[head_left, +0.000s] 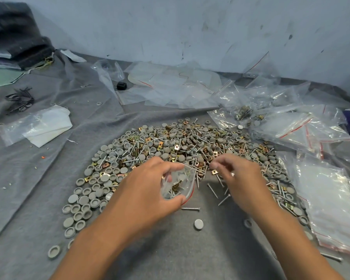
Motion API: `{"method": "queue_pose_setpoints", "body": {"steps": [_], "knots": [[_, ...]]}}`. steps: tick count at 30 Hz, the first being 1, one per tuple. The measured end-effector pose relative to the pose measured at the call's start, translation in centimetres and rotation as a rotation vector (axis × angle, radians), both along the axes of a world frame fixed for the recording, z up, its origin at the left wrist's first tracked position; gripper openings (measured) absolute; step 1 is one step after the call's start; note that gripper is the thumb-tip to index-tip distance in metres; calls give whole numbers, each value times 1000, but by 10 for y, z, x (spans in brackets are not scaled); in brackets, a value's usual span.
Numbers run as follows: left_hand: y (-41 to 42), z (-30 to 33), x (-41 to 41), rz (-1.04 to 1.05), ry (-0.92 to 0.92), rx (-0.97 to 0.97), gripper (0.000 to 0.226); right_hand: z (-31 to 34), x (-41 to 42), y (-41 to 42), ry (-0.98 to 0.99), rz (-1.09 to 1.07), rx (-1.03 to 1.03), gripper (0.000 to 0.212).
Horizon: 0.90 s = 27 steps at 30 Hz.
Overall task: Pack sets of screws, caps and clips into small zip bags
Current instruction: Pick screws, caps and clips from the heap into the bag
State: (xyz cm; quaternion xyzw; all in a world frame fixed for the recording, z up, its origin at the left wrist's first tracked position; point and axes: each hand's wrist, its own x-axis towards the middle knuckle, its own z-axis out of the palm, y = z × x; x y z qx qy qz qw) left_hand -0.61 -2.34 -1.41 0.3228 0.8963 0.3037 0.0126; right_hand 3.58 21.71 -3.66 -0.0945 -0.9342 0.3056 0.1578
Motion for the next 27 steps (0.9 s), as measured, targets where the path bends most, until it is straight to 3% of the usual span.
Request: {"method": "queue_pose_setpoints", "body": {"steps": [2,4,13,21,27], "knots": [[0,0,0,-3,-1,5,63,-10,-3,-3,-151,44,164,8],[-1,-1,0,-3,0,12,63,-16,-5,-7,-171,56,241,13],[-1,-1,0,-6,-1,4,64,-17,-11,-17,-208,73,260,19],[0,2,1,-5,-12,4,62,-10,-10,-4,-265,89,43,8],[2,3,2,2,-18,6,63,1,-2,1,-152,31,-170,16]]}}
